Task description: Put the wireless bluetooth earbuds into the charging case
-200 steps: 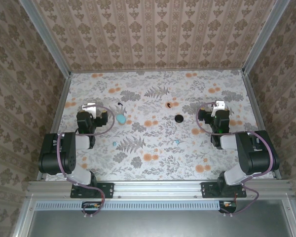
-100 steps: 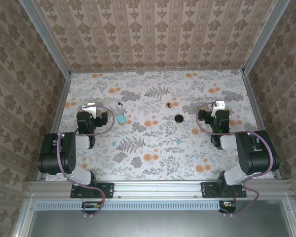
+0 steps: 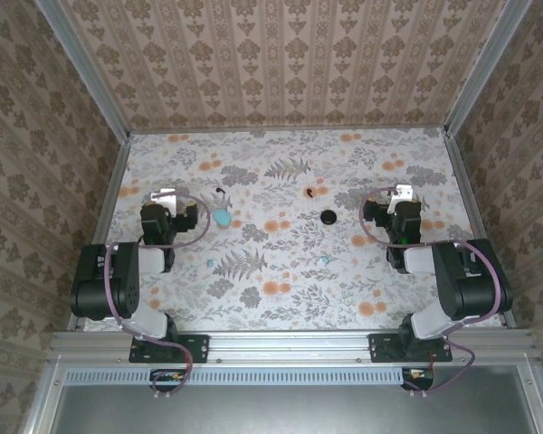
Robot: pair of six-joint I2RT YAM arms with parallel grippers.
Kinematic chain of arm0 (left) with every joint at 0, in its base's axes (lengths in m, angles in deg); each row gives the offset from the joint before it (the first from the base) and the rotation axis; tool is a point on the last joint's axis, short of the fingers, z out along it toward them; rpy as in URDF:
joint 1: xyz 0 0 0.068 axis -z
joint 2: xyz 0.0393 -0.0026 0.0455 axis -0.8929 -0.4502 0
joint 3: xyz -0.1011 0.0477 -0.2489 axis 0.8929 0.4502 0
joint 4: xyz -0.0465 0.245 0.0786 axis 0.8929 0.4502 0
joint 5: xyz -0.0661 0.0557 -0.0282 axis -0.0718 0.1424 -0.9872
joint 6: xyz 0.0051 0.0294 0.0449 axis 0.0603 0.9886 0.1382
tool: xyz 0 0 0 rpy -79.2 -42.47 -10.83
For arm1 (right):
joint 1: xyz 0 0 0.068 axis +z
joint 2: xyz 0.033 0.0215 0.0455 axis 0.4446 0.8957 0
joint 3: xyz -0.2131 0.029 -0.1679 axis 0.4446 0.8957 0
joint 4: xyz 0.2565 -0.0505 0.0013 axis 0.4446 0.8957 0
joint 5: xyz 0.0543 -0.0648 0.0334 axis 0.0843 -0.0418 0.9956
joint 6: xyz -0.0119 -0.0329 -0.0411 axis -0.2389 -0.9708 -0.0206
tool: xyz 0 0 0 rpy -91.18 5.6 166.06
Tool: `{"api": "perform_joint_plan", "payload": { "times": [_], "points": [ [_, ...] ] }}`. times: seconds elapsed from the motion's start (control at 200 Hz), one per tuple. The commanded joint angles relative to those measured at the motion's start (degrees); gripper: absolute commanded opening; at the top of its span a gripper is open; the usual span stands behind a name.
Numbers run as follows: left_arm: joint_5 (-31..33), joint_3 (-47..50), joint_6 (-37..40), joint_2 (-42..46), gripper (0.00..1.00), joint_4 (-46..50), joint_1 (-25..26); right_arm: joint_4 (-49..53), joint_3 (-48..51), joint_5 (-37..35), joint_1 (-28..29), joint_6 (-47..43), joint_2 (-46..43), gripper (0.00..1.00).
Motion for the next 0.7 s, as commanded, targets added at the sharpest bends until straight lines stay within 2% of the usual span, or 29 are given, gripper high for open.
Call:
{"api": "perform_joint_plan", "payload": {
  "times": [0.0, 0.31, 0.405, 0.475, 0.55, 0.695],
  "points": [
    [-1.0, -0.7, 0.0, 0.1, 1.00, 0.0, -0.2, 0.3, -0.7, 0.8, 0.3, -0.6, -0.1, 1.00],
    [-1.1, -0.2, -0.4, 0.5, 1.00, -0.8, -0.6, 1.5, -1.1, 2.7, 0.3, -1.4, -0.4, 1.00],
    [1.1, 1.0, -0.7, 3.3, 1.00, -0.5, 0.0, 4.1, -2.1, 4.6, 0.4, -2.2, -1.7, 1.00],
    [2.3, 0.8, -0.6, 6.8, 1.00, 3.2, 0.5, 7.3, -3.2, 5.0, 0.4, -2.4, -3.3, 1.00],
    [4.0, -1.1, -1.7, 10.3, 1.00, 10.8, 0.9, 16.6, -6.6, 5.0, 0.7, -2.0, -6.7, 1.00],
    [3.0, -5.4, -6.1, 15.9, 1.00, 23.5, 1.0, 48.6, -22.1, 5.2, 0.9, 5.9, -7.5, 1.00]
  ]
}}
